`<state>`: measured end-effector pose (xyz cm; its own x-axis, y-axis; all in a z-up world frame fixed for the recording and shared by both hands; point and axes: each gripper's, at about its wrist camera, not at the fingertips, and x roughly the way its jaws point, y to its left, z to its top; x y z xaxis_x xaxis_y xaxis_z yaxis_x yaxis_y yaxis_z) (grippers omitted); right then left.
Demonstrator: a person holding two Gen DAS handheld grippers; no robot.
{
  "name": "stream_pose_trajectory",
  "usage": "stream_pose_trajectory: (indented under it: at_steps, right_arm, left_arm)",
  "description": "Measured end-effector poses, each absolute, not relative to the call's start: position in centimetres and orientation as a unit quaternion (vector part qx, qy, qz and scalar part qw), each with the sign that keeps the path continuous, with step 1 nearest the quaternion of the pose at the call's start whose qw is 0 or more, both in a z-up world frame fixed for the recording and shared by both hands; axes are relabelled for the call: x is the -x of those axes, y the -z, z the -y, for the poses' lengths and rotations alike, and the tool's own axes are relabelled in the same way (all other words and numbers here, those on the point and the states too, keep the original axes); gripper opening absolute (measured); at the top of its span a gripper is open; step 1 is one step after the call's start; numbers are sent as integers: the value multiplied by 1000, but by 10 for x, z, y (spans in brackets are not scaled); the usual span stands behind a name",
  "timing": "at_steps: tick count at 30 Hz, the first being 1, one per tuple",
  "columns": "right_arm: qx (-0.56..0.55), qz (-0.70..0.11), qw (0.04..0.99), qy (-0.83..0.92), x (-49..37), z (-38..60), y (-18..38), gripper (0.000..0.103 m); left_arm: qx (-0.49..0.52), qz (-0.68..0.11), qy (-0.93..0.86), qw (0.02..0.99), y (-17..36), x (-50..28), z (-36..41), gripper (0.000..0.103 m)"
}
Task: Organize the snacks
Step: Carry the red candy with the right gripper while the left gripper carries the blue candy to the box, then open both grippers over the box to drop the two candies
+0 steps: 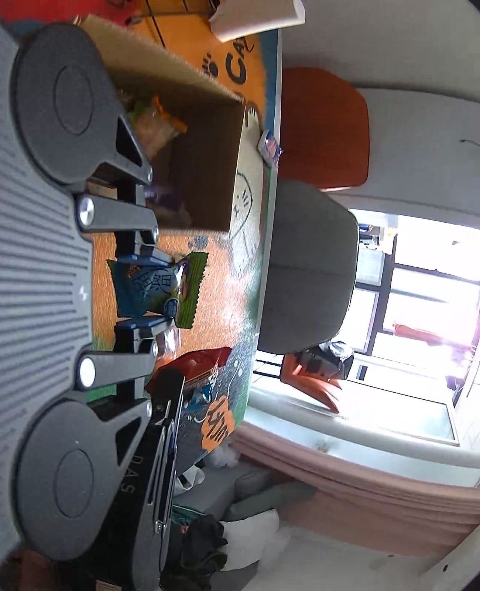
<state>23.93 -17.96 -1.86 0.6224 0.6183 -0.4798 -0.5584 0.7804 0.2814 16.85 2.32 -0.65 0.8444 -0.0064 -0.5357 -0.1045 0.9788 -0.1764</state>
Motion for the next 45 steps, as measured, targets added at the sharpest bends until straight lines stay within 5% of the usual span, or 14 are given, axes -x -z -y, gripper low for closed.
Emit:
stream_pose_trajectory:
  at_steps: [30,45]
  right_arm:
    - [-11,-297,869,-397,-206,81,8,17]
    - [-27,-305,870,-387,-202,99,4,30]
  left_arm:
    - [147,-284,-100,942,12,-127,-117,31]
    - [149,-278,-109,943,11,-119,-113,75]
